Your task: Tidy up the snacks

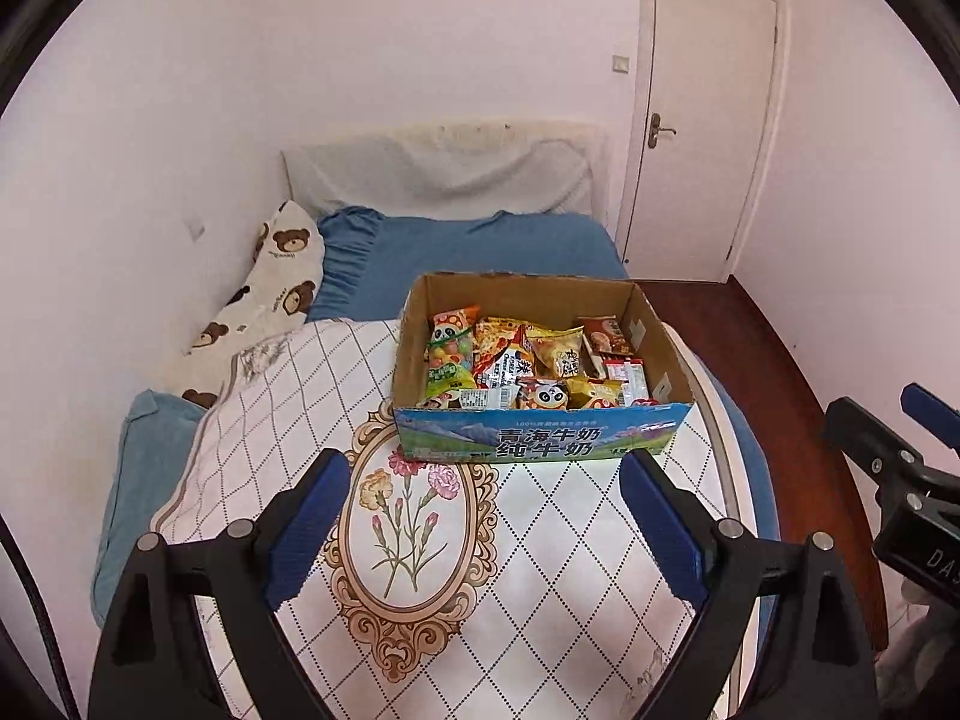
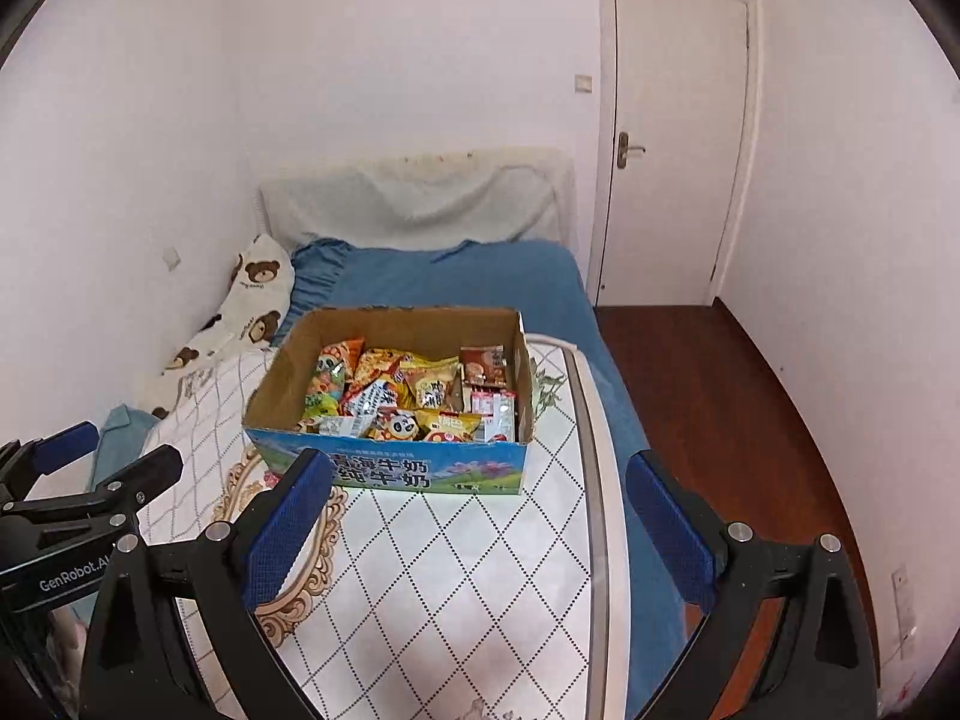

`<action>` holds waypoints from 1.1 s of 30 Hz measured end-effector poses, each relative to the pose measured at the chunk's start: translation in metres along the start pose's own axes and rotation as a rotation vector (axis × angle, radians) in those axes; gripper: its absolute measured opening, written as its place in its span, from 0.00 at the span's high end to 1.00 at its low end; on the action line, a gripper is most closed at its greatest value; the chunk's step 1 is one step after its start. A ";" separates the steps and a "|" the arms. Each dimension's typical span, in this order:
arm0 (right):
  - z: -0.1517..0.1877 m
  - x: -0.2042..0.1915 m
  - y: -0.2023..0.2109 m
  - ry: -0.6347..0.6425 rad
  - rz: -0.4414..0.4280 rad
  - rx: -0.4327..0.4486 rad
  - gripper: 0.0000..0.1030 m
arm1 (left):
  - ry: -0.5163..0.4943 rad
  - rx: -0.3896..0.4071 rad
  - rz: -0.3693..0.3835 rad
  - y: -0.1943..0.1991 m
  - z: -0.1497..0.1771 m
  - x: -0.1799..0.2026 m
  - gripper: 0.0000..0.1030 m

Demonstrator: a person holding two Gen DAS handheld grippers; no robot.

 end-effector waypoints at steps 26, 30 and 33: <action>0.001 0.003 0.000 -0.034 0.000 0.015 0.00 | 0.027 0.000 0.015 -0.016 -0.004 0.000 0.00; -0.001 0.004 -0.025 -0.031 0.026 0.006 0.00 | 0.023 -0.003 -0.015 -0.038 -0.011 -0.002 0.00; -0.003 0.006 -0.041 -0.034 0.040 -0.001 0.00 | 0.021 -0.007 -0.032 -0.051 -0.016 -0.003 0.00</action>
Point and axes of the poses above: each gripper's, at about its wrist camera, not at the fingertips, and y roughly against the way its jaws point, x to its right, z to its underside, the point moved 5 cm from there along -y, roughly the way its jaws point, and after that the axes turned 5 degrees about z, right-handed, at the moved point
